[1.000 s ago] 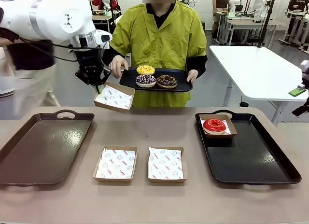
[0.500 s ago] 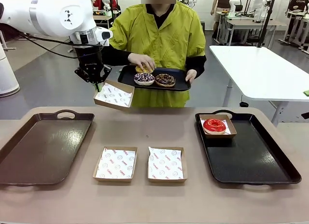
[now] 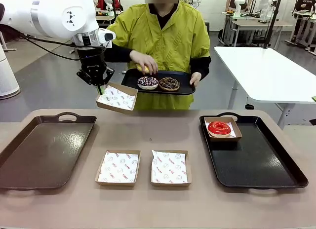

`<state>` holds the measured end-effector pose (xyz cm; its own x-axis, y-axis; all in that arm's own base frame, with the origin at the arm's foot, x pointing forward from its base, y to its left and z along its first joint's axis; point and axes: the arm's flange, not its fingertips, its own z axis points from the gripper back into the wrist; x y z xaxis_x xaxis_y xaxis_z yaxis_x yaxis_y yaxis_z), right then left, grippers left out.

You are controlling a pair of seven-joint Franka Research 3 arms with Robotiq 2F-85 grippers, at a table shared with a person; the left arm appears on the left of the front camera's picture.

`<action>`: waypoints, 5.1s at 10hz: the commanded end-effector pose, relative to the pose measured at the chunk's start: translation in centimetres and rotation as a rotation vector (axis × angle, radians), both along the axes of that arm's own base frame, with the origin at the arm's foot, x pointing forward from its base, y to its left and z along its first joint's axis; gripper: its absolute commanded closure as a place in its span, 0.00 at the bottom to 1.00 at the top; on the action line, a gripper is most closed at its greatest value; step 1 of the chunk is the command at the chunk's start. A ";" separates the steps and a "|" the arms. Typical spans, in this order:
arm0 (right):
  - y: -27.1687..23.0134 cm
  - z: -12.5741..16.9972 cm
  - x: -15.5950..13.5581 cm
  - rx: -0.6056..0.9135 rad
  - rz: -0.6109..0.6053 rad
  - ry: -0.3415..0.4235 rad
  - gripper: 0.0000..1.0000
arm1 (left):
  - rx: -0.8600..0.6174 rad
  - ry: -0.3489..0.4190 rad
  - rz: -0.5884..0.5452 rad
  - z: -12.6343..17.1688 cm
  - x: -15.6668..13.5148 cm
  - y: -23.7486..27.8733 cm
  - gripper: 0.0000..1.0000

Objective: Individually package the donuts and arrange them on the tray.
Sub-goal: Place the picked Paper togo box on the Handle tray while simultaneously picking up another Paper togo box from the table with the other hand.

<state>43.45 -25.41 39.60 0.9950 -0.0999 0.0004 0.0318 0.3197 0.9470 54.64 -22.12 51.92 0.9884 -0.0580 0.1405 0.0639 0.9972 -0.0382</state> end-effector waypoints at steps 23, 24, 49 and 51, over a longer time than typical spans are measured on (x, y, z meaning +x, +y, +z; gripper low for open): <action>2.3 0.8 -0.2 -0.083 0.030 -0.031 0.00 | -0.007 -0.012 -0.036 0.7 -0.5 1.6 0.99; 5.3 2.8 -0.5 -0.190 0.059 -0.066 0.00 | 0.015 -0.048 -0.041 2.4 -1.7 3.8 0.99; 43.0 1.0 -0.9 -1.087 0.180 0.024 0.00 | -0.057 0.076 -0.003 -6.8 -1.1 24.7 0.99; 47.1 -0.7 -2.5 -1.189 0.144 0.036 0.00 | -0.059 0.090 -0.041 -8.5 0.5 24.8 0.99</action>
<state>41.19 20.54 39.77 0.9954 0.0955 0.0008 -0.0948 0.9878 0.1236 53.86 2.17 43.61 0.9970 -0.0610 0.0484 0.0648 0.9947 -0.0798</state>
